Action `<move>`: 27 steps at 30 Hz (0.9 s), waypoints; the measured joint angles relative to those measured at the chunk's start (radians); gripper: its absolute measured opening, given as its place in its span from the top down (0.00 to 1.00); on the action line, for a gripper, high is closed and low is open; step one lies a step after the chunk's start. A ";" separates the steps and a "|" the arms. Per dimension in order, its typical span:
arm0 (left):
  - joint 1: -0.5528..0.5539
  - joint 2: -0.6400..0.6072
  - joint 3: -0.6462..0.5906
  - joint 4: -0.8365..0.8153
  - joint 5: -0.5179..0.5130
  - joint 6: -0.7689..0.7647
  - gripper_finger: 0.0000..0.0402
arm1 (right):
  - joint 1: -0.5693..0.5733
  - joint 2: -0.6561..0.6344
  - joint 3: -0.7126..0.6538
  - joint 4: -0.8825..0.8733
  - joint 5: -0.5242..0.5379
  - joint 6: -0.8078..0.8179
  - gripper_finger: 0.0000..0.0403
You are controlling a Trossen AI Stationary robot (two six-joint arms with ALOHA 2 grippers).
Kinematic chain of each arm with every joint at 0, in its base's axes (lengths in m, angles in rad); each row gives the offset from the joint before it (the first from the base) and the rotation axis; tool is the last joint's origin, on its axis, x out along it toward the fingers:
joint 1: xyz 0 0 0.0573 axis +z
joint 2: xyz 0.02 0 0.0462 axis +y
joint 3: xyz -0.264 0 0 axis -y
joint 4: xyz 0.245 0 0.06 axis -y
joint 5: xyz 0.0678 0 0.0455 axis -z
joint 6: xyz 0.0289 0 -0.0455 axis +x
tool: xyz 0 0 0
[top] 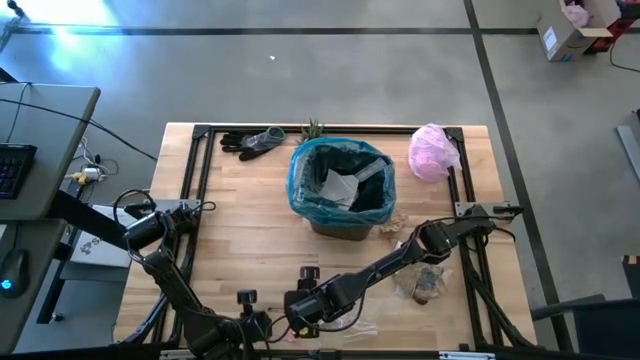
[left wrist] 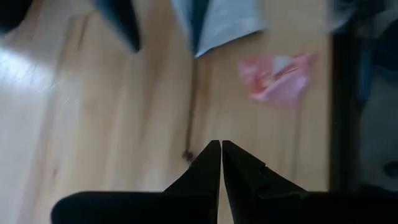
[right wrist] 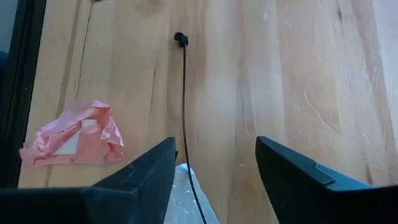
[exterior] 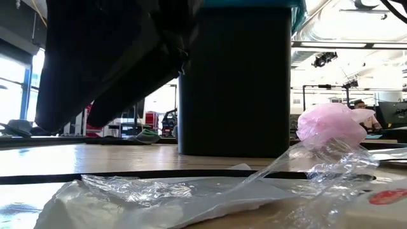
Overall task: Place trash/remove bag and relplace
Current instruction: Put the black zip tie into the trash bin
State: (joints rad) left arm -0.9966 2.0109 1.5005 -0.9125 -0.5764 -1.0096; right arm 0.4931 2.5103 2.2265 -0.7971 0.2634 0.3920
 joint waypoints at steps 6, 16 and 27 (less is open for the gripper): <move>0.007 0.000 -0.068 0.080 0.025 0.018 1.00 | 0.001 0.000 0.000 0.000 0.011 -0.004 0.49; 0.007 0.002 -0.188 0.218 0.001 -0.050 1.00 | -0.005 0.054 0.001 0.025 -0.067 -0.006 0.52; 0.008 0.001 -0.229 0.256 -0.010 -0.062 1.00 | -0.031 0.101 0.007 0.017 -0.149 0.002 0.56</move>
State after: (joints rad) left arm -0.9886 2.0121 1.2720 -0.6562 -0.5865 -1.0718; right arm 0.4625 2.6110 2.2333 -0.7796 0.1147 0.3942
